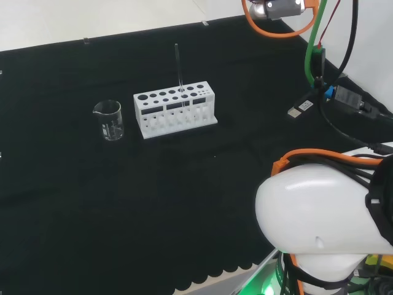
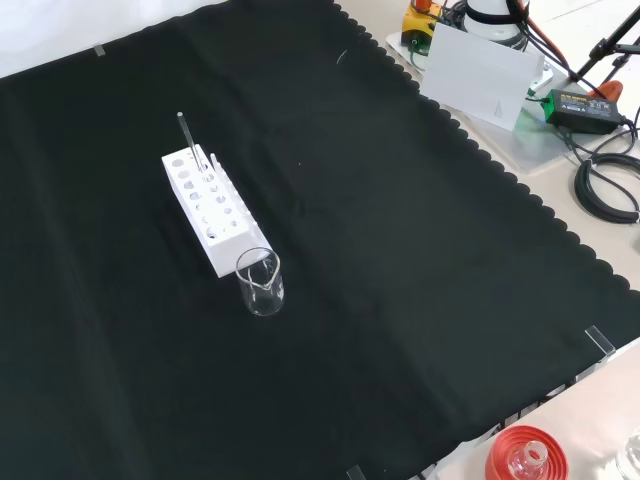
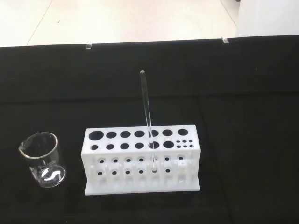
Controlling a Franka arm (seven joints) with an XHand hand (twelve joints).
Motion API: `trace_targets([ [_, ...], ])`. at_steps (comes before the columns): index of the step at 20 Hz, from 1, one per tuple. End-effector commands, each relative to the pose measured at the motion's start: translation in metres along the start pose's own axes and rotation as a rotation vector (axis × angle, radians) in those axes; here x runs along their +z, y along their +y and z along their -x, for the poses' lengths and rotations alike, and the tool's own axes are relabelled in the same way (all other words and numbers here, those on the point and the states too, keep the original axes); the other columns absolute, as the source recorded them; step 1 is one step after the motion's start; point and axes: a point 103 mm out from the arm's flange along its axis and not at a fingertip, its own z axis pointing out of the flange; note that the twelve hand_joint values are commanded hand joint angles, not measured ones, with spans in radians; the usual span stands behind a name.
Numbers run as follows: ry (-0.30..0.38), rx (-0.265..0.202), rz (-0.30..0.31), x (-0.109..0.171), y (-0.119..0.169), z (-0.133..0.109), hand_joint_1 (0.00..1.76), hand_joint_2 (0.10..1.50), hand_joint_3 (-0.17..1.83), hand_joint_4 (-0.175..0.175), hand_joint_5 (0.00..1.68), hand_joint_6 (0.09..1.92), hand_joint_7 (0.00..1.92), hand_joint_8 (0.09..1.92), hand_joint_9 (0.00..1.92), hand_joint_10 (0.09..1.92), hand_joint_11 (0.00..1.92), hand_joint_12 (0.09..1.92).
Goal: Take the glass rod from the white test tube rack.
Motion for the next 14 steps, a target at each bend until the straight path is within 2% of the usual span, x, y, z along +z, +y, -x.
trace_targets([
  [1, 0.035, 0.058, 0.04, -0.0371, -0.0446, 0.0029, 0.52, 0.72, 0.55, 0.029, 0.22, 0.14, 0.3, 0.1, 0.35, 0.09, 0.32, 0.16],
  [2, 0.033, 0.065, 0.041, -0.039, -0.0477, 0.0037, 0.44, 0.77, 0.45, 0.053, 0.11, 0.09, 0.14, 0.09, 0.18, 0.09, 0.16, 0.15],
  [4, 0.027, 0.068, 0.04, -0.039, -0.0488, 0.0039, 0.38, 0.83, 0.34, 0.07, 0.02, 0.09, 0.03, 0.09, 0.05, 0.09, 0.03, 0.16],
  [14, 0.036, 0.069, 0.035, -0.0366, -0.0498, 0.007, 0.37, 0.88, 0.23, 0.072, 0.0, 0.09, 0.0, 0.09, 0.02, 0.09, 0.0, 0.24],
])
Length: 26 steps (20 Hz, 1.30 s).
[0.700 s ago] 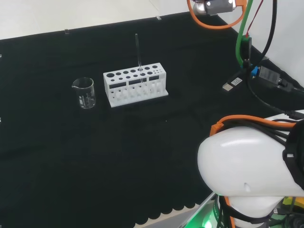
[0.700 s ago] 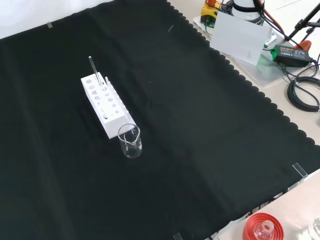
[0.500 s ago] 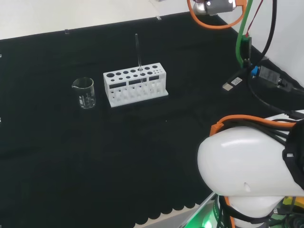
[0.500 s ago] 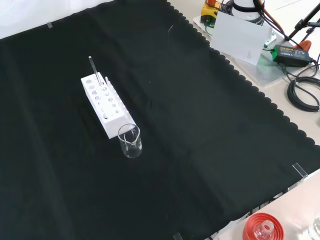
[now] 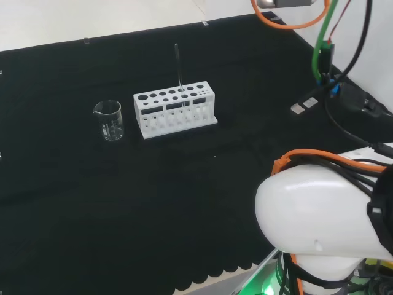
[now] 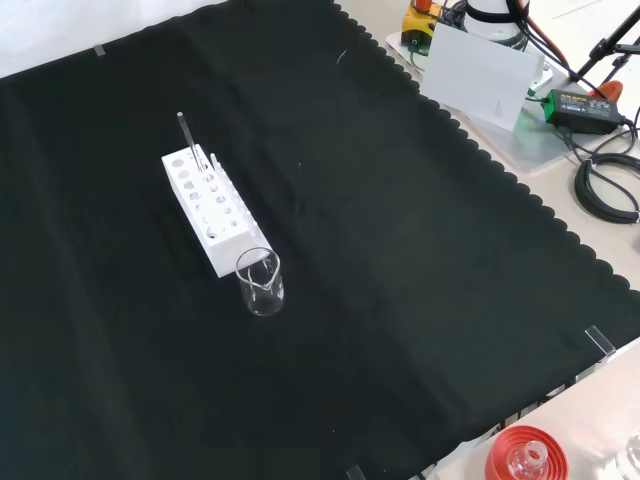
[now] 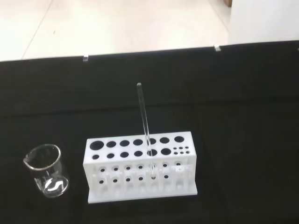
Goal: Take the glass rod from the white test tube rack.
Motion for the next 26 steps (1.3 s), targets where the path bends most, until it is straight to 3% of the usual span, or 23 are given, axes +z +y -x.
trace_targets([
  [1, 0.016, 0.032, 0.005, -0.007, -0.022, 0.005, 0.37, 0.88, 0.23, 0.071, 0.0, 0.09, 0.0, 0.09, 0.02, 0.09, 0.0, 0.25],
  [7, 0.025, 0.024, 0.009, -0.007, -0.024, 0.009, 0.37, 0.89, 0.21, 0.07, 0.0, 0.09, 0.0, 0.09, 0.03, 0.09, 0.0, 0.33],
  [9, 0.026, 0.019, 0.016, -0.008, -0.025, 0.011, 0.38, 0.9, 0.19, 0.071, 0.0, 0.09, 0.0, 0.09, 0.04, 0.09, 0.0, 0.52],
  [11, 0.02, 0.023, 0.026, -0.011, -0.028, 0.015, 0.37, 0.91, 0.18, 0.071, 0.0, 0.09, 0.0, 0.09, 0.06, 0.13, 0.0, 0.82],
  [15, 0.006, 0.034, 0.022, -0.012, -0.028, 0.019, 0.35, 0.92, 0.15, 0.068, 0.0, 0.09, 0.02, 0.09, 0.01, 0.47, 0.0, 1.13],
  [26, 0.024, 0.034, 0.012, -0.016, -0.024, 0.02, 0.34, 0.92, 0.15, 0.081, 0.0, 0.09, 0.02, 0.09, 0.0, 0.54, 0.0, 1.22],
])
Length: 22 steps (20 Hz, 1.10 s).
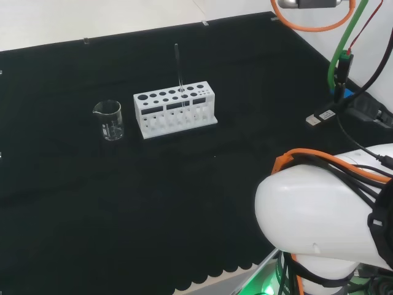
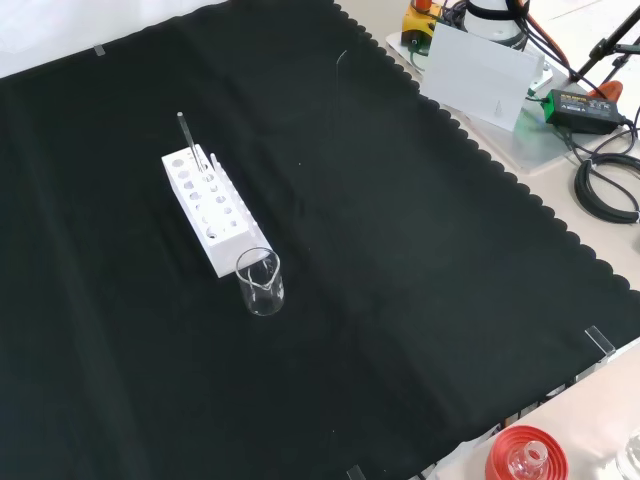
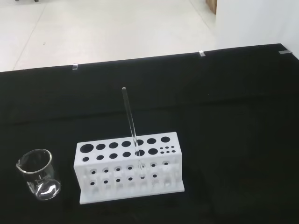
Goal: Take the glass rod from the white test tube rack.
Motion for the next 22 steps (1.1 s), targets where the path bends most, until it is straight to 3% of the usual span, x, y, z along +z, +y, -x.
trace_targets([
  [1, 0.022, -0.004, -0.001, -0.004, 0.004, 0.001, 0.34, 0.92, 0.14, 0.082, 0.0, 0.09, 0.03, 0.09, 0.0, 0.54, 0.0, 1.22],
  [6, 0.052, -0.018, -0.005, 0.005, 0.013, 0.008, 0.34, 0.92, 0.14, 0.098, 0.0, 0.09, 0.1, 0.09, 0.0, 0.57, 0.0, 1.16],
  [11, 0.047, -0.03, -0.02, 0.008, 0.021, 0.008, 0.35, 0.91, 0.14, 0.111, 0.01, 0.09, 0.09, 0.09, 0.0, 0.64, 0.0, 1.24],
  [18, 0.031, -0.058, -0.034, 0.011, 0.032, 0.011, 0.35, 0.91, 0.13, 0.11, 0.05, 0.09, 0.1, 0.11, 0.0, 0.7, 0.0, 1.28],
  [21, 0.05, -0.03, -0.055, 0.016, 0.046, 0.005, 0.35, 0.91, 0.13, 0.103, 0.08, 0.09, 0.11, 0.15, 0.0, 0.75, 0.0, 1.33],
  [22, 0.061, -0.043, -0.045, 0.018, 0.049, 0.002, 0.35, 0.91, 0.13, 0.101, 0.09, 0.09, 0.11, 0.18, 0.0, 0.77, 0.0, 1.35],
])
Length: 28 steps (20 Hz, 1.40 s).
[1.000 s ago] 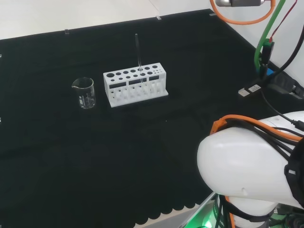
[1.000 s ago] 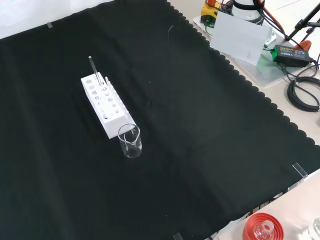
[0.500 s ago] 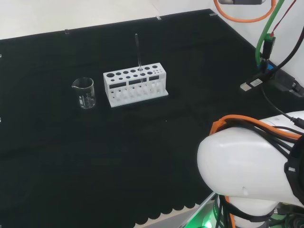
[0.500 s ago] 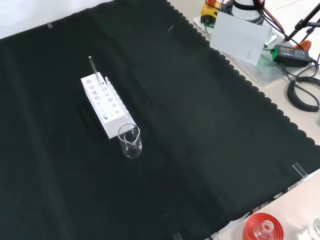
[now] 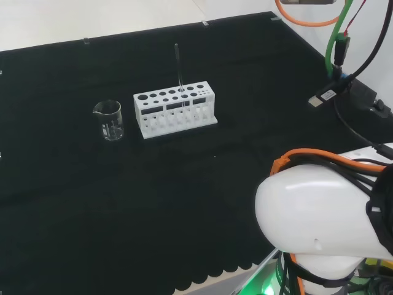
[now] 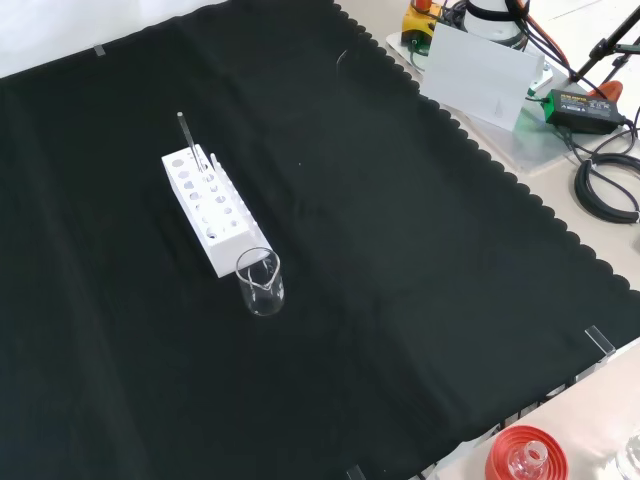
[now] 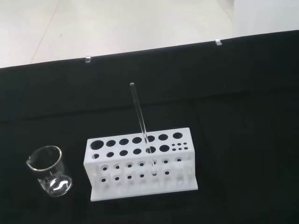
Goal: Take the glass rod from the white test tube rack.
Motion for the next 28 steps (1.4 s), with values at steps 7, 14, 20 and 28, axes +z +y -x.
trace_targets([
  [7, 0.023, -0.029, -0.016, 0.018, 0.039, -0.014, 0.35, 0.92, 0.12, 0.095, 0.11, 0.09, 0.02, 0.55, 0.0, 0.87, 0.0, 1.43],
  [14, 0.027, -0.039, -0.046, 0.028, 0.06, -0.013, 0.36, 0.92, 0.12, 0.089, 0.12, 0.09, 0.03, 0.62, 0.0, 0.9, 0.0, 1.45],
  [20, 0.035, -0.032, -0.074, 0.037, 0.08, -0.011, 0.36, 0.92, 0.12, 0.081, 0.14, 0.09, 0.03, 0.67, 0.04, 1.0, 0.01, 1.55],
  [28, 0.026, -0.042, -0.092, 0.044, 0.108, -0.011, 0.5, 0.89, 0.12, 0.063, 0.17, 0.09, 0.06, 0.71, 0.23, 0.98, 0.23, 1.51],
])
